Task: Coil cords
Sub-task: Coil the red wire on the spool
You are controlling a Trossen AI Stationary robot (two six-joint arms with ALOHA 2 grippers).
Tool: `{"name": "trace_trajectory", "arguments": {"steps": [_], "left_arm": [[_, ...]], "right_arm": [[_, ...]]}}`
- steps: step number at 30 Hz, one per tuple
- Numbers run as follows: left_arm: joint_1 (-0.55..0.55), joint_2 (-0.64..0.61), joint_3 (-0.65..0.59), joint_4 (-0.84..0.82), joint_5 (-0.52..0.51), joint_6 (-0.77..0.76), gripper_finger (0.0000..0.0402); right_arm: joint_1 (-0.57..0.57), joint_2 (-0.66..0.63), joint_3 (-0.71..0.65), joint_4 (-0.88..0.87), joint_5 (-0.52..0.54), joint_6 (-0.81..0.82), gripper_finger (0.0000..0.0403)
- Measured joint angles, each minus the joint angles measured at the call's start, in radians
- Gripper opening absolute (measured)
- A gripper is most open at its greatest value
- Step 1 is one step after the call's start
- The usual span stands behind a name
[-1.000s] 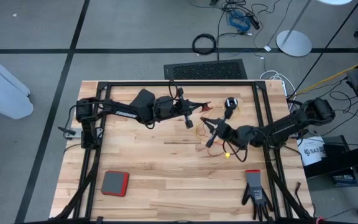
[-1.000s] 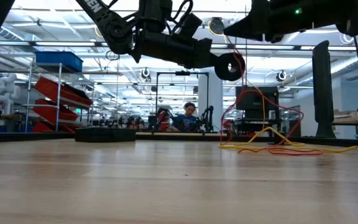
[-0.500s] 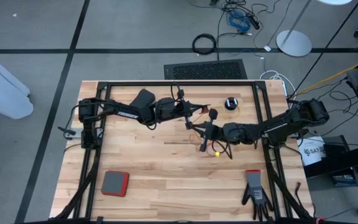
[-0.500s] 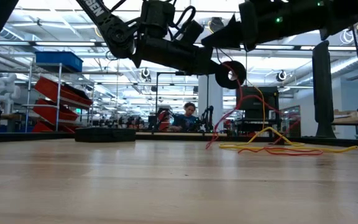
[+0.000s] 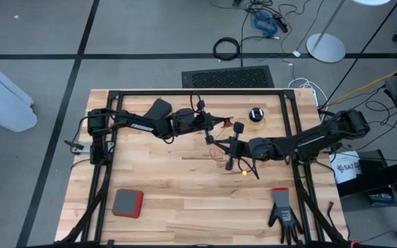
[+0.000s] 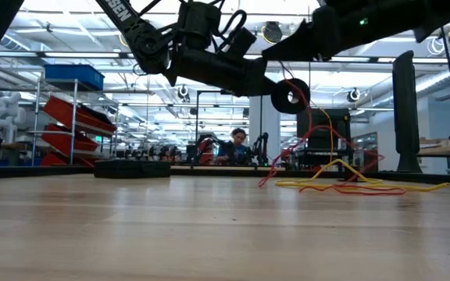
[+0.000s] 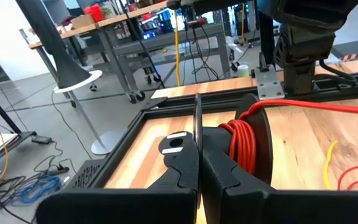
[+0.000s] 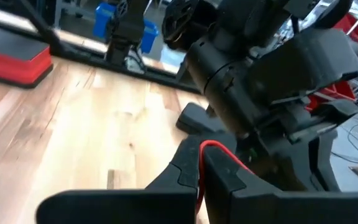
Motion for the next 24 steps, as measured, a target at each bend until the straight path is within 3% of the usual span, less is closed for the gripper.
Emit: {"name": "trace_trajectory", "arguments": {"steps": [10, 13, 19, 24], "left_arm": [[0.000, -0.007, 0.004, 0.080, 0.038, -0.059, 0.0000], [-0.002, -0.007, 0.004, 0.076, 0.038, -0.059, 0.0000], [-0.015, -0.006, 0.004, 0.070, 0.037, -0.058, 0.0000], [-0.027, -0.005, 0.004, 0.073, 0.036, -0.058, 0.0000]], "right_arm": [[-0.022, -0.029, -0.003, -0.204, 0.010, 0.056, 0.0000], [-0.023, -0.030, -0.003, -0.176, 0.056, 0.024, 0.0000], [-0.043, -0.031, -0.003, -0.053, 0.057, -0.078, 0.0000], [-0.090, -0.019, -0.002, -0.052, 0.051, -0.088, 0.0000]]}}
